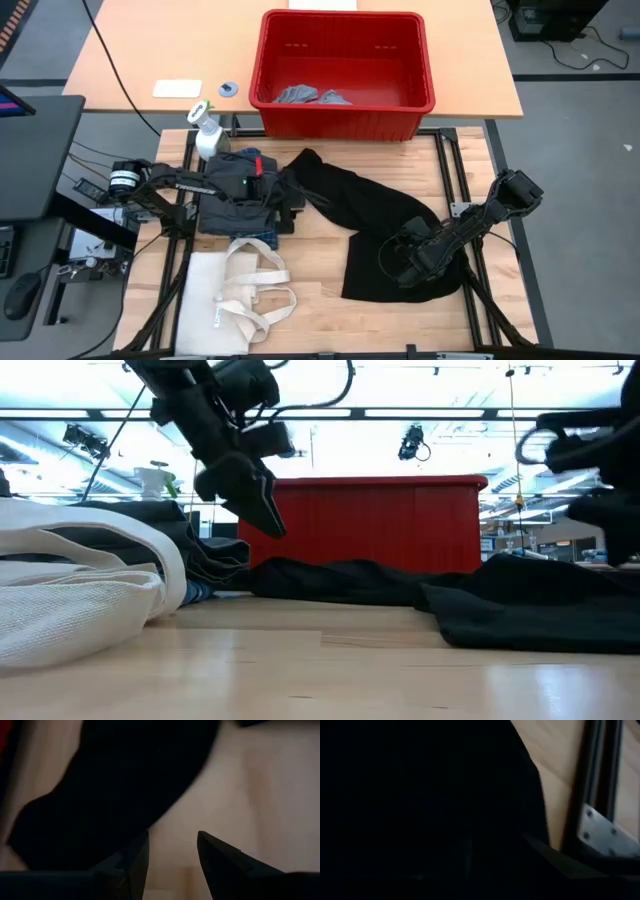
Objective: Fold Laundry from Bin
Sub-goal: Fold the black shirt
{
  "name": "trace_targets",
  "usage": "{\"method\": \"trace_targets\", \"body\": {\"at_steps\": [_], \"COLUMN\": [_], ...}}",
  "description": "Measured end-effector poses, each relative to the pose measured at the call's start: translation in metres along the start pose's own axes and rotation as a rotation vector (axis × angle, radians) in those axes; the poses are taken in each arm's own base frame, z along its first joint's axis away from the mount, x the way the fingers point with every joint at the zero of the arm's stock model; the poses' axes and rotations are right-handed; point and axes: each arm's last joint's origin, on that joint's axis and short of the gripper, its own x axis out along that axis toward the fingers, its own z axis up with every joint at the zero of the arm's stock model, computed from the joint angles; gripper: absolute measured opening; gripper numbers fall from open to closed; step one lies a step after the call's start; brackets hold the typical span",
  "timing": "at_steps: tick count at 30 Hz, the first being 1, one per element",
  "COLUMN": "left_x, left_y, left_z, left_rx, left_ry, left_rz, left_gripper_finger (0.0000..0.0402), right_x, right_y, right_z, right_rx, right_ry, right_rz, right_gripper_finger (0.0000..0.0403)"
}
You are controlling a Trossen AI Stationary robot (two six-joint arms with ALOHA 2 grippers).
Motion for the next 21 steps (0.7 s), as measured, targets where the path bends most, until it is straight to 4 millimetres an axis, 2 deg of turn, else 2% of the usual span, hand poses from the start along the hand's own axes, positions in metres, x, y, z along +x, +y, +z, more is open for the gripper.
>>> {"method": "trace_targets", "body": {"at_steps": [7,12,17,21], "left_x": [0.018,0.023,0.023,0.023], "left_y": [0.035,0.057,0.075,0.077], "left_z": [-0.015,-0.024,-0.028,-0.028], "left_rx": [-0.028,-0.045,-0.06,-0.037], "left_ry": [0.075,0.107,0.089,0.092], "left_rz": [0.073,0.115,0.161,0.16], "left_gripper_finger": [0.0172,0.0172,0.0172,0.0172], "right_x": [-0.023,-0.025,-0.027,-0.031], "right_y": [0.017,0.036,0.064,0.083], "right_z": [0.012,0.022,0.044,0.07], "right_rx": [0.026,-0.017,-0.098,-0.195], "right_ry": [-0.265,-0.338,-0.343,-0.409], "right_rz": [0.205,0.326,0.498,0.652], "right_gripper_finger": [0.0168,0.0168,0.0167,0.0167]}}
